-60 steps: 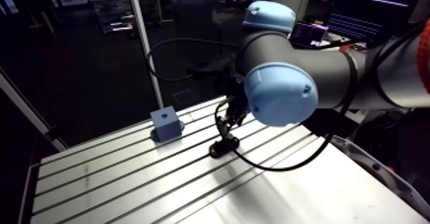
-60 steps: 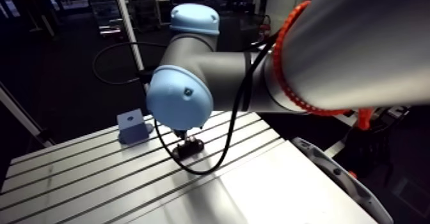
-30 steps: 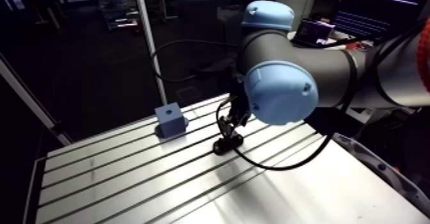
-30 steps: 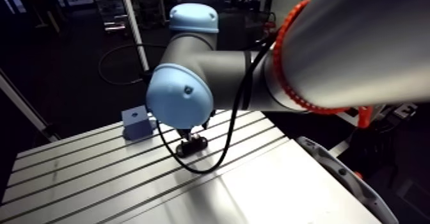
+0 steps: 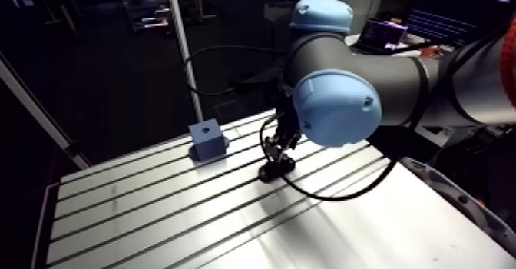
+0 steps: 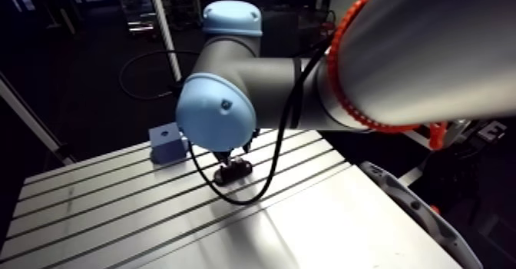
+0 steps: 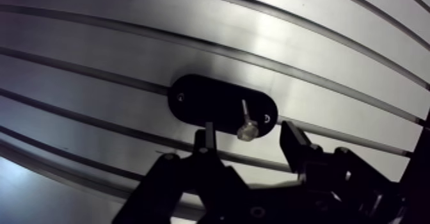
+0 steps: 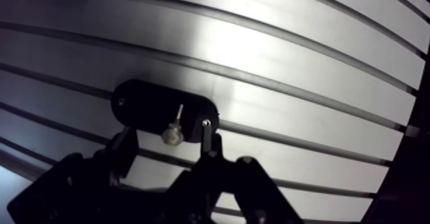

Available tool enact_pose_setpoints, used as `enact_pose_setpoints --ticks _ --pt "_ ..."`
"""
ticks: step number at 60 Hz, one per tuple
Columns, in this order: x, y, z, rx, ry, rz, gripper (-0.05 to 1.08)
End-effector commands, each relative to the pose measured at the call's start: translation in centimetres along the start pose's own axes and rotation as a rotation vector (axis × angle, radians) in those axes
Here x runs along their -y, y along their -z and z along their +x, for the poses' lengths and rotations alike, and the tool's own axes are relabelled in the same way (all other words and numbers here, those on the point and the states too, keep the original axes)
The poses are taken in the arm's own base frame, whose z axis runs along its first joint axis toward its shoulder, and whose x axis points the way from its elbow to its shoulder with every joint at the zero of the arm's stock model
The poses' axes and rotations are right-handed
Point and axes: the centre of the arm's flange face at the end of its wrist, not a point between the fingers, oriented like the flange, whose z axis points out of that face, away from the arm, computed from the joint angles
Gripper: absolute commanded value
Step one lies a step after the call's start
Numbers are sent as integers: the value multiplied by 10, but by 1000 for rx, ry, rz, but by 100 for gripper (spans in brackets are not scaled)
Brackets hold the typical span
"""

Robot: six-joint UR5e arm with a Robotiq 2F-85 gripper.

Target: Pick up the M10 bolt and insert it into the hex recess until seated.

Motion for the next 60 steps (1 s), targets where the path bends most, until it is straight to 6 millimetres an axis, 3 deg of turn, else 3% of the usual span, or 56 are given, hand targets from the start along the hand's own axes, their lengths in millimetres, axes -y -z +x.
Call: enact_pose_setpoints --ticks 1,60 --pt "-1 -2 1 3 0 1 41" --pt "-2 -10 0 12 -2 7 55"
